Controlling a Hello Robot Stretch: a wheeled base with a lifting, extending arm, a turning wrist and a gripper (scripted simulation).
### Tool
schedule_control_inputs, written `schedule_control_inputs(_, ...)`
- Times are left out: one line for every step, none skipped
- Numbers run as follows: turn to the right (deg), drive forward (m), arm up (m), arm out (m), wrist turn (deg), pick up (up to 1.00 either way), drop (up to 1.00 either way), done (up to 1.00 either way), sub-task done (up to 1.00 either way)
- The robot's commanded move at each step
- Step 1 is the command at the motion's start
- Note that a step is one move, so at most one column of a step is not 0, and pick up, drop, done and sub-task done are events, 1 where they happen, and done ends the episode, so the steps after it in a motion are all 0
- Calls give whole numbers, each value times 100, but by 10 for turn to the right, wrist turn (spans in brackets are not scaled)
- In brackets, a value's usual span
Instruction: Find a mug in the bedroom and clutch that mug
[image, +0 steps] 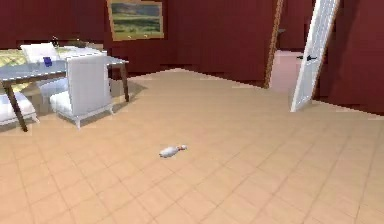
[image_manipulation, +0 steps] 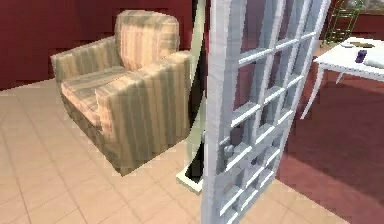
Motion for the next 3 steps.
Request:
schedule_control_inputs(450,0,0,0,0,0,0,0,0)
schedule_control_inputs(120,0,0,0,0,0,0,0,0)
schedule_control_inputs(0,20,0,0,0,0,0,0,0)
